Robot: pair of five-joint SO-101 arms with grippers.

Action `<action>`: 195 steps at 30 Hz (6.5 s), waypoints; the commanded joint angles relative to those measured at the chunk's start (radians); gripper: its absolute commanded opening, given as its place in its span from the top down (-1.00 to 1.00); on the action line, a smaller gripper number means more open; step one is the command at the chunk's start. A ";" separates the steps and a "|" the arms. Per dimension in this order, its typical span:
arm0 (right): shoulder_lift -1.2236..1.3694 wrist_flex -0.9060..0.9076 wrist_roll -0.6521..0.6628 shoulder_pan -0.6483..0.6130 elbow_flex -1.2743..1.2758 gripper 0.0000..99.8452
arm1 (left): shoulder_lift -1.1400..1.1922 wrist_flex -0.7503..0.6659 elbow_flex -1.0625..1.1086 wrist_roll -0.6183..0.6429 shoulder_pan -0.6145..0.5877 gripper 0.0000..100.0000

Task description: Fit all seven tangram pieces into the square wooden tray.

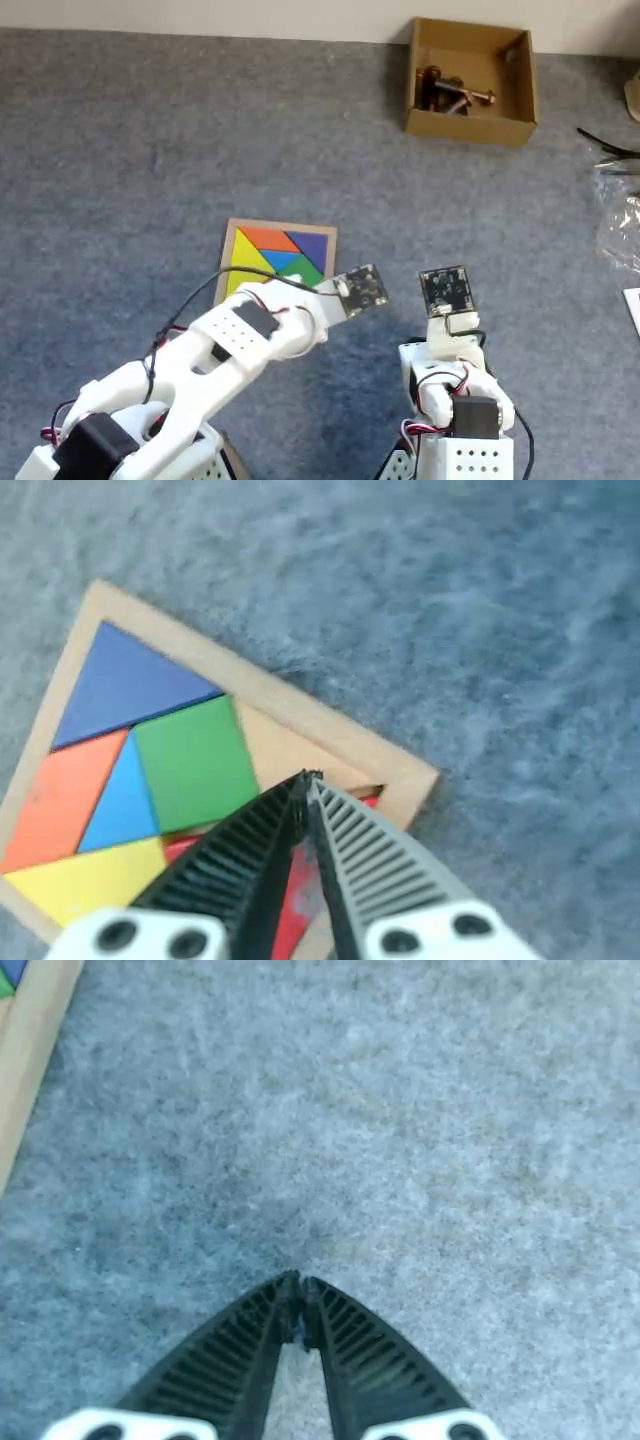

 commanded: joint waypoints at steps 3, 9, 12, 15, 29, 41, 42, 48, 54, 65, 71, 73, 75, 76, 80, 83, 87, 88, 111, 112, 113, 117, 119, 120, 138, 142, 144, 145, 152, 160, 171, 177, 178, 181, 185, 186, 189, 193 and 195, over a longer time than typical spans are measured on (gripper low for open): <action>-0.005 -0.022 -0.008 -0.013 0.099 0.99 | -0.012 -0.012 -0.004 0.009 -0.022 0.99; -0.005 -0.022 -0.008 -0.013 0.099 0.99 | -0.013 0.020 -0.047 0.011 -0.025 0.99; -0.005 -0.022 -0.008 -0.013 0.099 0.99 | -0.013 0.103 -0.102 0.011 -0.025 0.99; -0.005 -0.022 -0.008 -0.013 0.099 0.99 | -0.013 0.176 -0.157 0.011 -0.027 0.99; -0.005 -0.022 -0.008 -0.013 0.099 0.99 | -0.208 0.364 -0.259 0.152 -0.191 0.99; -0.005 -0.022 -0.008 -0.013 0.099 0.99 | -0.716 0.414 -0.041 0.114 -0.395 0.99; -0.005 -0.022 -0.008 -0.013 0.099 0.99 | -0.746 0.428 -0.031 0.112 -0.409 0.99; -0.005 -0.022 -0.008 -0.013 0.099 0.99 | -0.874 0.477 -0.016 0.117 -0.529 0.99; -0.005 -0.022 -0.008 -0.013 0.099 0.99 | -0.957 0.519 0.035 0.117 -0.599 0.99; -0.005 -0.022 -0.008 -0.013 0.099 0.99 | -1.271 0.574 0.179 0.112 -0.599 0.99; -0.005 -0.022 -0.008 -0.013 0.099 0.99 | -1.382 0.601 0.243 0.112 -0.599 0.99; -0.005 -0.022 -0.008 -0.013 0.099 0.99 | -1.403 0.608 0.257 0.112 -0.601 0.99; -0.005 -0.022 -0.008 -0.013 0.099 0.99 | -1.412 0.615 0.263 0.112 -0.601 0.99; -0.005 -0.022 -0.008 -0.013 0.099 0.99 | -1.412 0.621 0.260 0.112 -0.601 0.99; -0.005 -0.022 -0.008 -0.013 0.099 0.99 | -1.412 0.620 0.254 0.112 -0.642 0.99; -0.005 -0.022 -0.008 -0.013 0.099 0.99 | -1.412 0.620 0.262 0.112 -0.654 0.99; -0.005 -0.022 -0.008 -0.013 0.099 0.99 | -1.414 0.621 0.260 0.115 -0.648 0.99; -0.005 -0.022 -0.008 -0.013 0.099 0.99 | -1.414 0.621 0.259 0.115 -0.648 0.99; -0.005 -0.022 -0.008 -0.013 0.099 0.99 | -1.414 0.704 0.437 0.117 -0.653 0.99; -0.005 -0.022 -0.008 -0.013 0.099 0.99 | -1.414 0.704 0.446 0.117 -0.653 0.99; -0.005 -0.022 -0.008 -0.013 0.099 0.99 | -1.414 0.704 0.455 0.117 -0.653 0.99; -0.005 -0.022 -0.008 -0.013 0.099 0.99 | -1.414 0.704 0.509 0.117 -0.653 0.99; -0.005 -0.022 -0.008 -0.013 0.099 0.99 | -1.414 0.704 0.533 0.117 -0.653 0.99; -0.005 -0.022 -0.008 -0.013 0.099 0.99 | -1.414 0.704 0.541 0.117 -0.653 0.99; -0.005 -0.022 -0.008 -0.013 0.099 0.99 | -1.412 0.798 0.567 0.117 -0.656 0.99; -0.005 -0.022 -0.008 -0.013 0.099 0.99 | -1.412 0.813 0.567 0.114 -0.654 0.99; -0.005 -0.022 -0.008 -0.013 0.099 0.99 | -1.412 0.813 0.567 0.114 -0.654 0.99; -0.005 -0.022 -0.008 -0.013 0.099 0.99 | -1.412 0.813 0.567 0.114 -0.654 0.99; -0.005 -0.022 -0.008 -0.013 0.099 0.99 | -1.412 0.813 0.567 0.114 -0.654 0.99; -0.005 -0.022 -0.008 -0.013 0.099 0.99 | -1.412 0.813 0.567 0.117 -0.653 0.99; -0.005 -0.022 -0.008 -0.013 0.099 0.99 | -1.412 0.813 0.567 0.224 -0.653 0.99; -0.005 -0.022 -0.008 -0.013 0.099 0.99 | -1.412 0.812 0.567 0.255 -0.650 0.99; -0.005 -0.022 -0.008 -0.013 0.099 0.99 | -1.412 0.812 0.567 0.255 -0.650 0.99; -0.005 -0.022 -0.008 -0.013 0.099 0.99 | -1.412 0.812 0.567 0.255 -0.650 0.99; -0.005 -0.022 -0.008 -0.013 0.099 0.99 | -1.412 0.812 0.567 0.255 -0.650 0.99; -0.005 -0.022 -0.008 -0.013 0.099 0.99 | -1.412 0.812 0.567 0.255 -0.650 0.99; -0.005 -0.022 -0.008 -0.013 0.099 0.99 | -1.412 0.812 0.567 0.255 -0.650 0.99; -0.005 -0.022 -0.008 -0.013 0.099 0.99 | -1.412 0.812 0.567 0.255 -0.650 0.99; -0.005 -0.022 -0.008 -0.013 0.099 0.99 | -1.412 0.812 0.567 0.255 -0.650 0.99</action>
